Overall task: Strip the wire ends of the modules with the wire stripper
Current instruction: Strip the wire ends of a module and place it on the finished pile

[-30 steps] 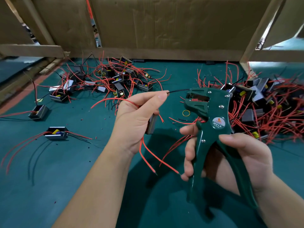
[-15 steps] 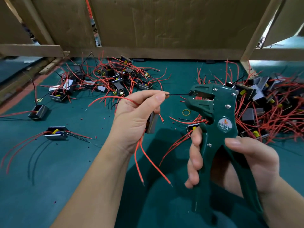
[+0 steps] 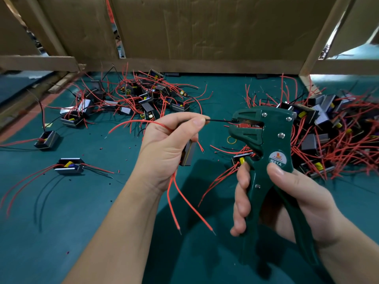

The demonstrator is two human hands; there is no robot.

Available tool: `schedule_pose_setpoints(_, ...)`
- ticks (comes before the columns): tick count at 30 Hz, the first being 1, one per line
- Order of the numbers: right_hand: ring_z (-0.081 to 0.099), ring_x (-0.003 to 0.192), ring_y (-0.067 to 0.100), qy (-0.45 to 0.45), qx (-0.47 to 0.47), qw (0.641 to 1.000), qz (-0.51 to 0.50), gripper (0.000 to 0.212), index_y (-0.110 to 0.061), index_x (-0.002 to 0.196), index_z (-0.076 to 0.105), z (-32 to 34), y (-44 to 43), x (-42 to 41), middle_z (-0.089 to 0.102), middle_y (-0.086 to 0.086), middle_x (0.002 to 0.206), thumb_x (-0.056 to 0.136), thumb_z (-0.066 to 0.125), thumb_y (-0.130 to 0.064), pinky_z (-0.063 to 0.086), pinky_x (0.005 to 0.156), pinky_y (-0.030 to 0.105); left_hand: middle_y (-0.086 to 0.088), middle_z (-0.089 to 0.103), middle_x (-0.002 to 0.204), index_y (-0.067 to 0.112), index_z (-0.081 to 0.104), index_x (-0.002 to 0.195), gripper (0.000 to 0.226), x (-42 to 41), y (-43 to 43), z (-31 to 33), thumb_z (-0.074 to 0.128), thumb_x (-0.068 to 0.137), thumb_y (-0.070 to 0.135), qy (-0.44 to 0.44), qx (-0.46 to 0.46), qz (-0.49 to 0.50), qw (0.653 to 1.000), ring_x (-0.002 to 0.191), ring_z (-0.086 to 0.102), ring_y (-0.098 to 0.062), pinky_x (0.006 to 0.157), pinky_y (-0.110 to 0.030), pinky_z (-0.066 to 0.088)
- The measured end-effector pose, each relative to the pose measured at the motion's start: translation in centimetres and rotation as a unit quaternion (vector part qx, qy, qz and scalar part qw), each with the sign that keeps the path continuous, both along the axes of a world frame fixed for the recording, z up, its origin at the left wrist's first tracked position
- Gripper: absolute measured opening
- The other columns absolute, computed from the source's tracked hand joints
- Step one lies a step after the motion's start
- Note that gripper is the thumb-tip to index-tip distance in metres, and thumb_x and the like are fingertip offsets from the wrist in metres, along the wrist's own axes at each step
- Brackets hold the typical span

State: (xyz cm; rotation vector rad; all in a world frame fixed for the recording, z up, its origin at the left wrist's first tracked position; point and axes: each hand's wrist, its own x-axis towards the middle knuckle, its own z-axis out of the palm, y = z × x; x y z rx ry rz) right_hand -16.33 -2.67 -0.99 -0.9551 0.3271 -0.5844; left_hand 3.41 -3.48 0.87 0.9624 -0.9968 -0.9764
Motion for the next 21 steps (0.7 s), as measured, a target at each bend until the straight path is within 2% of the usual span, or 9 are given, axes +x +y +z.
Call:
schedule_pose_setpoints(2,0.063,0.065,0.037,0.006,0.001,1.0,-0.003,0.042,-0.009,0.09,0.063,0.0,0.0,-0.1,0.062,0.017,0.073,0.078,0.072,-0.048,0.044,0.069,0.055,0.009,0.063,0.056,0.024,0.075,0.065,0.017,0.0,0.0,0.0,0.062,0.075,0.018,-0.001,0.001,-0.002,1.0,0.052,0.046,-0.001,0.052,-0.009,0.037)
schedule_pose_setpoints(14,0.06,0.054,0.034,0.026,0.017,0.998,-0.047,0.052,-0.008,0.08,0.062,0.5,0.4,0.5,0.058,0.019,0.063,0.068,0.077,-0.056,0.052,0.058,0.048,0.01,0.062,0.056,0.025,0.075,0.066,0.016,0.1,0.0,-0.2,0.063,0.074,0.018,-0.016,0.002,0.002,1.0,0.053,0.047,-0.002,0.054,-0.01,0.038)
schedule_pose_setpoints(17,0.058,0.051,0.032,0.034,0.019,0.997,-0.066,0.055,-0.007,0.077,0.06,0.6,0.8,0.5,0.055,0.019,0.06,0.064,0.079,-0.058,0.051,0.055,0.045,0.01,0.058,0.054,0.023,0.074,0.072,0.013,0.0,0.0,-0.1,0.062,0.076,0.019,-0.026,0.005,-0.003,1.0,0.05,0.046,-0.003,0.05,-0.01,0.036)
schedule_pose_setpoints(19,0.055,0.046,0.031,0.046,0.025,0.994,-0.091,0.057,-0.008,0.073,0.059,0.7,1.0,0.8,0.052,0.018,0.056,0.061,0.079,-0.06,0.049,0.05,0.042,0.011,0.051,0.051,0.024,0.067,0.088,0.012,-0.1,-0.2,0.1,0.06,0.079,0.029,-0.017,0.017,-0.018,1.0,0.051,0.046,-0.007,0.053,-0.016,0.036)
schedule_pose_setpoints(21,0.047,0.037,0.027,0.065,0.048,0.987,-0.141,0.059,-0.009,0.067,0.054,0.7,1.0,1.2,0.046,0.014,0.051,0.058,0.078,-0.062,0.044,0.044,0.035,0.008,0.038,0.05,0.026,0.056,0.092,0.034,0.1,-0.3,0.5,0.054,0.077,0.056,0.085,0.039,-0.074,0.993,0.051,0.045,-0.015,0.058,-0.024,0.039)
